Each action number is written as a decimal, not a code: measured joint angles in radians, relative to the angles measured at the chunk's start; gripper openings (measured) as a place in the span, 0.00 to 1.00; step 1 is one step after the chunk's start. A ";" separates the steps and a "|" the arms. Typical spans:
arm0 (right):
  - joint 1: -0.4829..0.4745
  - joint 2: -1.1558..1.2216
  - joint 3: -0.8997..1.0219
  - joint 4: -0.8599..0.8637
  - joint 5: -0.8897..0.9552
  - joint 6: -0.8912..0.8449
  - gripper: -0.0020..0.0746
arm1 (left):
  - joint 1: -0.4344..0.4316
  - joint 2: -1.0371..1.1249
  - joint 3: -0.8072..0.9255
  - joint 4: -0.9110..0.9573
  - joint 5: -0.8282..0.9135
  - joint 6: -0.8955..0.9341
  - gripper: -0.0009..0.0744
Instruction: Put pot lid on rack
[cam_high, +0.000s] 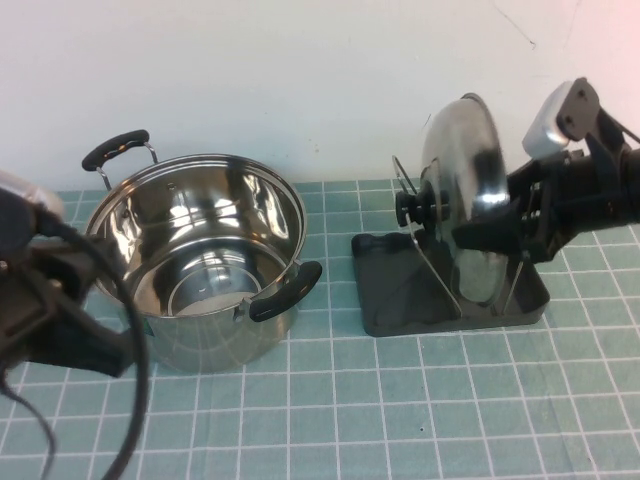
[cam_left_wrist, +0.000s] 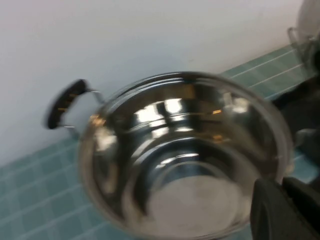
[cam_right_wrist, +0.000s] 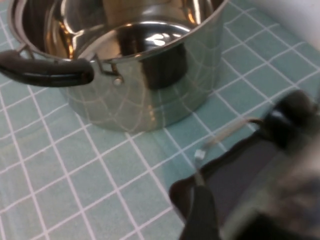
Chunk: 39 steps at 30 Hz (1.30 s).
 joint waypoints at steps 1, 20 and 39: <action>0.000 -0.002 -0.013 -0.013 0.000 0.018 0.71 | 0.000 -0.015 0.000 0.047 0.027 0.000 0.01; -0.152 -0.321 -0.215 -0.312 0.334 0.297 0.12 | 0.000 -0.563 0.025 0.138 0.658 -0.226 0.01; -0.158 -1.015 0.397 -0.989 -0.132 0.740 0.03 | 0.000 -0.845 0.512 -0.168 -0.096 -0.035 0.01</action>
